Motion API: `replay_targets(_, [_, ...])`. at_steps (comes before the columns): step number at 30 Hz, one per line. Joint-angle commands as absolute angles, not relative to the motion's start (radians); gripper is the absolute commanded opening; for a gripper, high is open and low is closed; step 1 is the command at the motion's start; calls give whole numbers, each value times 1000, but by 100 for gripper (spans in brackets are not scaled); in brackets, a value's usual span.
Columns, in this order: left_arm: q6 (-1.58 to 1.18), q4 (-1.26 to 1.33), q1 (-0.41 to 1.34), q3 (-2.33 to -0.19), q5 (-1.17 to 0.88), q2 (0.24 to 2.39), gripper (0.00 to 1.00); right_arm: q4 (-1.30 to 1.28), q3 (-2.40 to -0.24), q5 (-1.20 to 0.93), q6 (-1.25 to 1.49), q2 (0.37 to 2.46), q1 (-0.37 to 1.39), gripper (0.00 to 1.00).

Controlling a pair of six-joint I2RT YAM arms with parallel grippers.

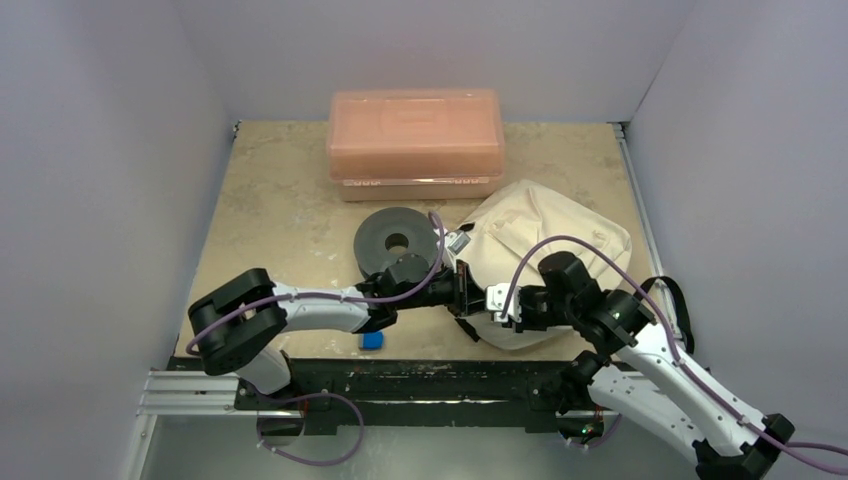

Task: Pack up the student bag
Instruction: Zip the student bag at the center of the board.

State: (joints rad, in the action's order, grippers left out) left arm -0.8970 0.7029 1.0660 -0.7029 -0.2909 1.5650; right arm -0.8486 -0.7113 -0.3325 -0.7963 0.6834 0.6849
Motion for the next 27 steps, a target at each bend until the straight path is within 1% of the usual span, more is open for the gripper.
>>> replay_targets(1, [-874, 789, 1058, -677, -245, 1499, 0, -863, -703, -292, -832, 680, 685, 15])
replay_targets(2, [-873, 781, 1058, -670, -225, 1491, 0, -881, -700, -271, -848, 675, 684, 1])
replay_targets(3, [-873, 762, 1058, -661, -200, 1482, 0, -894, -694, -245, -853, 667, 684, 0])
replay_targets(7, [-876, 668, 1034, -609, -50, 1432, 0, -910, -683, -202, -847, 610, 685, 0])
replay_targets(11, [-864, 547, 943, -563, 54, 1375, 0, -917, -686, -185, -843, 597, 683, 0])
replay_targets(14, [-830, 461, 849, -560, 90, 1339, 0, -936, -694, -182, -847, 593, 683, 0])
replay_targets(17, [-793, 432, 806, -562, 124, 1321, 0, -919, -691, -188, -843, 555, 683, 0])
replay_targets(21, [-747, 426, 788, -601, 84, 1335, 0, -906, -683, -178, -831, 514, 683, 0])
replay_targets(24, [-728, 486, 788, -655, -66, 1377, 0, -902, -683, -150, -827, 512, 683, 0])
replay_targets(25, [-737, 509, 792, -669, -120, 1390, 0, -895, -682, -125, -822, 511, 683, 11])
replay_targets(26, [-752, 525, 803, -683, -155, 1398, 0, -888, -686, -124, -806, 509, 683, 31])
replay_targets(27, [-760, 532, 818, -697, -179, 1401, 0, -891, -698, -141, -797, 510, 684, 43])
